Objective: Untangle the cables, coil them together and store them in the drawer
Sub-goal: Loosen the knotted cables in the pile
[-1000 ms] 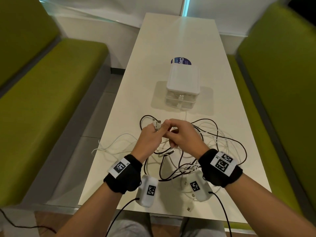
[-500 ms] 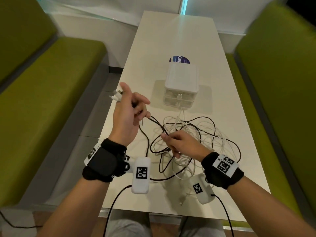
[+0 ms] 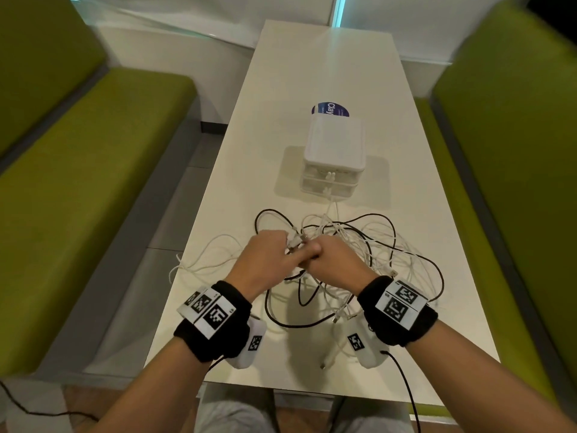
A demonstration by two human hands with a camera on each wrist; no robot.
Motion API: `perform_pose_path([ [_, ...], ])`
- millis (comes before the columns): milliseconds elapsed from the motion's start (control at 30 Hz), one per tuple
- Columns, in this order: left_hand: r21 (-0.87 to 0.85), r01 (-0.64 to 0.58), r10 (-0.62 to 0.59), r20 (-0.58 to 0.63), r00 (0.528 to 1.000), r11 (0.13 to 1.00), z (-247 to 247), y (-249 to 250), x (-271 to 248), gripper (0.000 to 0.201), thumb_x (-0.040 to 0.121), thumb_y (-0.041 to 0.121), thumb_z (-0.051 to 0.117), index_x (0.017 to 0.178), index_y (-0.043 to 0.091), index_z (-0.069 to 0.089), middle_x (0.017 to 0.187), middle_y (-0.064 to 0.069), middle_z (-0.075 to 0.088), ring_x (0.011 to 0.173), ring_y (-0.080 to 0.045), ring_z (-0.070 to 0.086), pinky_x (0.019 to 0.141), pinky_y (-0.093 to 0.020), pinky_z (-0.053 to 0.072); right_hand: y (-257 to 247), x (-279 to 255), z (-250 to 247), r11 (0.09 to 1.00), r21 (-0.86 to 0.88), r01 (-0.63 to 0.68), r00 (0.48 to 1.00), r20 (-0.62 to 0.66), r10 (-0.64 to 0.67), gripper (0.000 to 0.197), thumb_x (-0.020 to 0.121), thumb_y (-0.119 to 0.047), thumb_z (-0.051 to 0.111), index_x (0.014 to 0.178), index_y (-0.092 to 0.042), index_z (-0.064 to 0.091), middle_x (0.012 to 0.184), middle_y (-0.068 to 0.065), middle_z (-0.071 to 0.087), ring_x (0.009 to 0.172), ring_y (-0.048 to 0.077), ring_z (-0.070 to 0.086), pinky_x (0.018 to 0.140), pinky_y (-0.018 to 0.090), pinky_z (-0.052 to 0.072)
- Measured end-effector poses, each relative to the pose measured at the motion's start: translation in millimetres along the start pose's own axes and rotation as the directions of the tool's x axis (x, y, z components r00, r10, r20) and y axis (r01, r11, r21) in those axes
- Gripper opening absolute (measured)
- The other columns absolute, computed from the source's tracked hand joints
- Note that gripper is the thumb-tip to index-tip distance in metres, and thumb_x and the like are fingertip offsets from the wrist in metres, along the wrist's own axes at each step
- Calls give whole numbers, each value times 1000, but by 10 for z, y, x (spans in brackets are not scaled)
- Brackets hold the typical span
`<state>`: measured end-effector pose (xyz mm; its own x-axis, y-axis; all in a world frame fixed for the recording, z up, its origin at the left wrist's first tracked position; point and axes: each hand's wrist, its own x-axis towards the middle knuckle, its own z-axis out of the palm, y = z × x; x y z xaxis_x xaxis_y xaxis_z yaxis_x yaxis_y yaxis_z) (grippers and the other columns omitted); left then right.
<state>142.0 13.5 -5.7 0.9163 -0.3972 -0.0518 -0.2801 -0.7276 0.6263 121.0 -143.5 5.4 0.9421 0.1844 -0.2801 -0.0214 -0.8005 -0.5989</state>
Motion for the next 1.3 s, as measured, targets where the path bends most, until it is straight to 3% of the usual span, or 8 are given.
perform_pose_path([
  [333,271,-95,57,145,988,958,-188,75,-13,31,94,41,54,71,21,46,65,0,48,77,-29,60,60,-33,36,80,-16,121,999,43,-26,1000,-4,26,39,78,-50,77,61,-21,58,56,-6,51,51,7,43,53,25,33],
  [533,42,17,-9,-187,982,999,-379,2,22,13,102,22,41,94,20,51,70,4,57,67,-27,53,62,-35,33,85,-28,13,997,67,31,993,-119,-23,53,99,-52,44,72,-9,57,60,-6,51,56,11,48,56,26,33],
  [800,-367,157,-343,-523,780,917,-609,-334,87,25,102,19,41,88,19,62,71,9,58,69,-16,53,67,-30,37,239,-90,-3,994,107,0,997,-70,8,53,104,-44,38,75,-8,64,52,-10,44,46,-1,46,55,21,32],
  [967,-141,69,-138,-577,805,988,-445,-166,18,25,103,27,43,111,19,65,110,15,61,87,-3,56,80,-15,38,168,-65,59,998,-52,21,1000,21,-20,54,104,-46,35,81,-4,60,72,6,64,66,20,58,68,34,46],
  [1033,-142,-62,-9,-455,890,988,-343,-102,38,26,102,20,46,122,24,62,124,20,58,102,5,56,90,-9,38,135,-40,88,994,-103,31,999,46,-27,50,104,-45,35,85,-7,62,84,10,69,77,25,63,75,37,51],
  [1100,-42,-129,121,-161,980,991,-175,-64,51,31,101,20,45,128,29,58,128,12,62,114,-7,58,97,-25,44,100,-18,81,992,-115,44,999,29,-41,41,104,-40,38,86,-12,62,86,9,70,80,26,64,76,38,52],
  [1167,162,-179,172,57,983,970,2,-44,27,22,102,26,42,115,27,60,110,8,63,106,-21,61,85,-37,48,79,-22,49,990,-122,68,998,19,-66,29,102,-29,42,84,-17,61,88,5,71,81,23,65,76,35,51],
  [1300,144,-137,125,86,988,980,67,-95,-27,31,102,43,37,80,25,51,77,7,44,74,-20,54,66,-35,40,138,-61,30,991,-68,117,993,-5,-117,28,100,-35,49,83,-19,64,75,0,68,67,16,60,62,31,46],
])
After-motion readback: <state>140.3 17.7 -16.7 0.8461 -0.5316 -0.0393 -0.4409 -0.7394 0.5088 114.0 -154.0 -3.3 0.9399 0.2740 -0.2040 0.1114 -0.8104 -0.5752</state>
